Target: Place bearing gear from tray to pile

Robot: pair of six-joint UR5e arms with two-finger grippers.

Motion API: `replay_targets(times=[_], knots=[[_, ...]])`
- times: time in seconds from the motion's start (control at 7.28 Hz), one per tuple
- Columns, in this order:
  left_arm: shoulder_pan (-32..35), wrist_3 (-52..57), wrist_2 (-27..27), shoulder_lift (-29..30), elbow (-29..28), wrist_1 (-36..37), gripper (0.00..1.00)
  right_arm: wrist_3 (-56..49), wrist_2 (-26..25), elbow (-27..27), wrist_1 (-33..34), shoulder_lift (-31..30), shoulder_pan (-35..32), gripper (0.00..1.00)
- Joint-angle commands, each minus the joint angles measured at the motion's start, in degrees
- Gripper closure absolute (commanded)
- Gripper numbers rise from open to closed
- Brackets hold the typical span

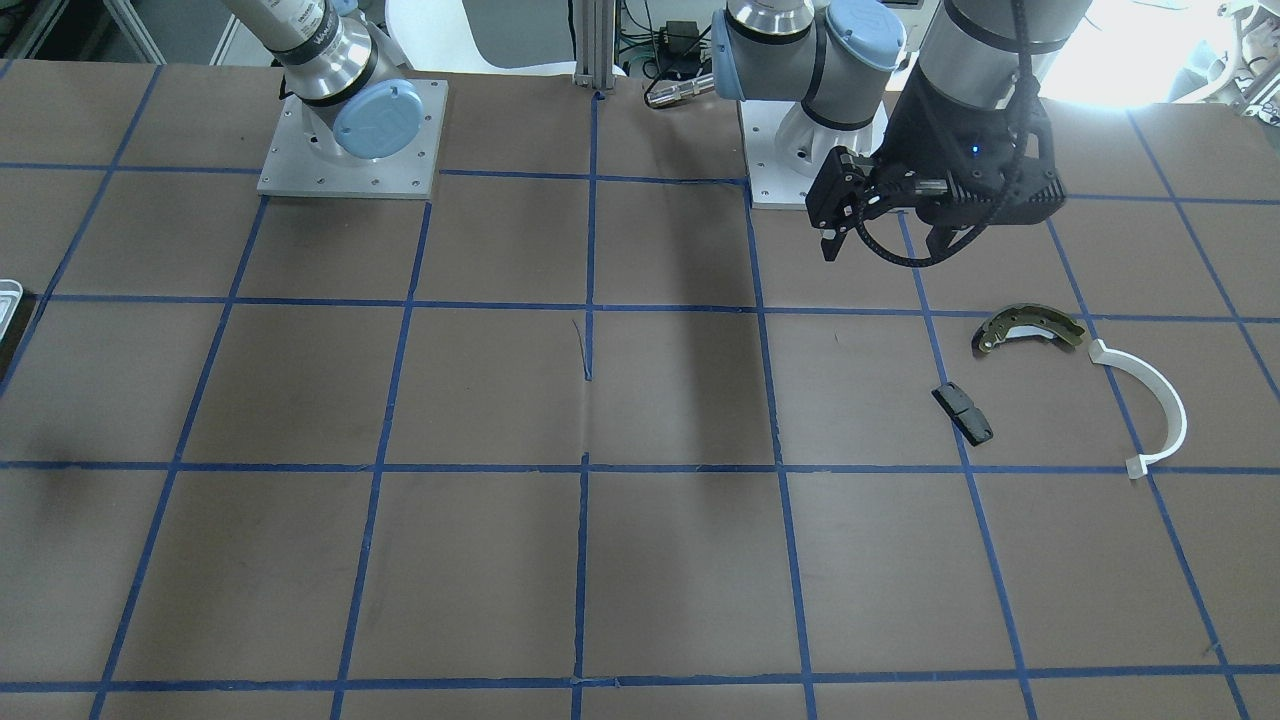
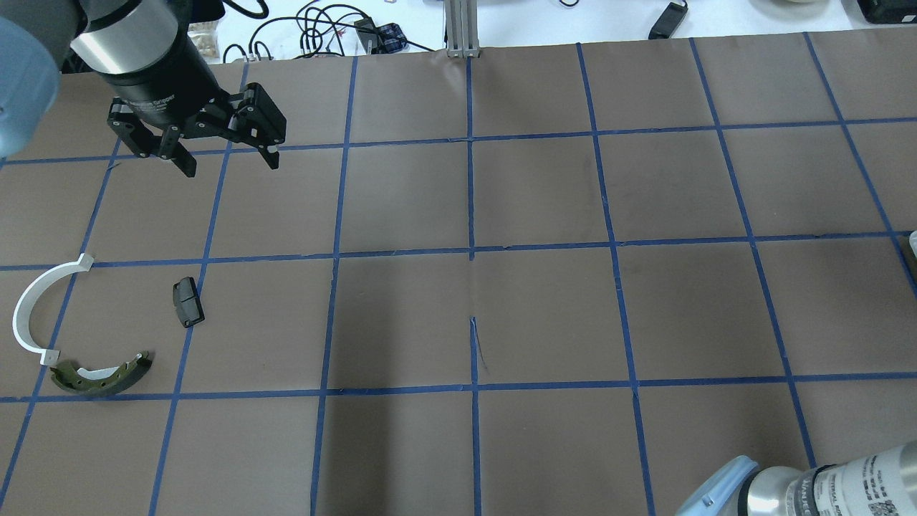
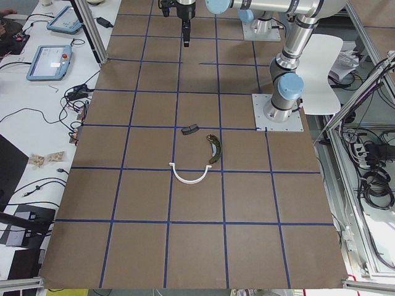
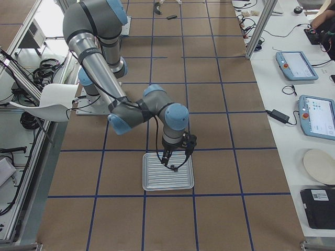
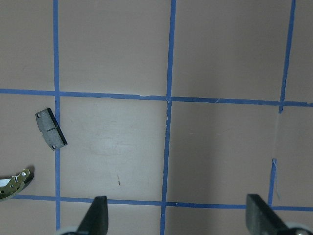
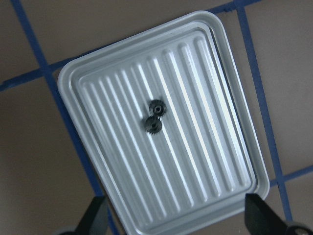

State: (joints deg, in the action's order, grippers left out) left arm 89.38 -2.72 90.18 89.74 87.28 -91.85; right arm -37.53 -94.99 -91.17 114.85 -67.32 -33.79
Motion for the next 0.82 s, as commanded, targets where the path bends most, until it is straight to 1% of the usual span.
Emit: replay_targets(times=[0.0,0.14,0.27,0.55,0.69], knots=[[0.0,0.0,0.0,0.1,0.0,0.1,0.00,2.1,2.0,-1.9,9.0,5.5,0.5,0.01],[0.0,0.0,-0.1,0.1,0.0,0.0,0.00,4.5,4.2,-2.8,9.1,5.7,0.5,0.01],[0.0,0.0,-0.1,0.0,0.0,0.1,0.00,5.3,5.4,-3.5,10.5,6.1,0.5,0.08],[0.0,0.0,-0.1,0.1,0.0,0.1,0.00,7.4,5.3,-4.7,15.1,9.0,0.5,0.07],[0.0,0.0,-0.1,0.1,0.0,0.0,0.00,7.8,5.1,-5.2,15.2,9.3,0.4,0.08]])
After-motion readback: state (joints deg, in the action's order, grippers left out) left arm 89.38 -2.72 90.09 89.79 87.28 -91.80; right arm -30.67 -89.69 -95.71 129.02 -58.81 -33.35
